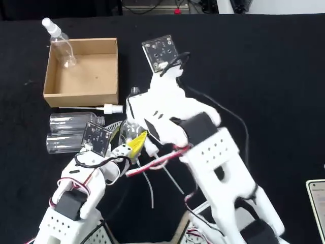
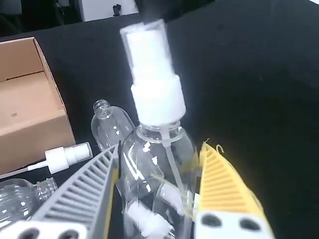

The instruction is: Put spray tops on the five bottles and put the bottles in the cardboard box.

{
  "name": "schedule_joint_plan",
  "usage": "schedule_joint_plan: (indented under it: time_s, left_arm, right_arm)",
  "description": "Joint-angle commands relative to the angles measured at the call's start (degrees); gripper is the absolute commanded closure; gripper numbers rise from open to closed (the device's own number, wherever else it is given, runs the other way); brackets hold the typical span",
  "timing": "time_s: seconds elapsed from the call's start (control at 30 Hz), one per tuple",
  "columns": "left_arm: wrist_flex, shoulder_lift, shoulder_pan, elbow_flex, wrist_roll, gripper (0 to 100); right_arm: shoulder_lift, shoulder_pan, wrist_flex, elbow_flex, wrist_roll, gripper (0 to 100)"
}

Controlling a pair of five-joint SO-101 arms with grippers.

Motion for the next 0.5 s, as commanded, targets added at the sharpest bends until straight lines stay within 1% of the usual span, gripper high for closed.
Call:
schedule_joint_plan:
  time_s: [0.0,0.13,0.3,0.37,0.47]
  left_arm:
    - [-0.26,-0.70,0.31,-3.38,-0.18,90]
    - [-0.26,-0.70,0.31,-3.38,-0.18,90]
    - [-0.26,-0.70,0.31,-3.38,-0.18,90]
    - [-0.26,-0.70,0.31,-3.38,-0.18,90]
    - [-0.26,-0.70,0.31,-3.38,-0.18,90]
  right_arm:
    - [-5.41,-0.97,2.20,-2.77,2.55,98.4]
    - [-7.87,-0.70,4.04,-2.33,4.40,98.4]
    - [-9.71,-0.88,3.60,-0.22,5.01,98.4]
    - [-10.42,-0.88,1.93,-0.48,5.01,98.4]
    - [-9.71,-0.88,-3.34,0.13,4.66,98.4]
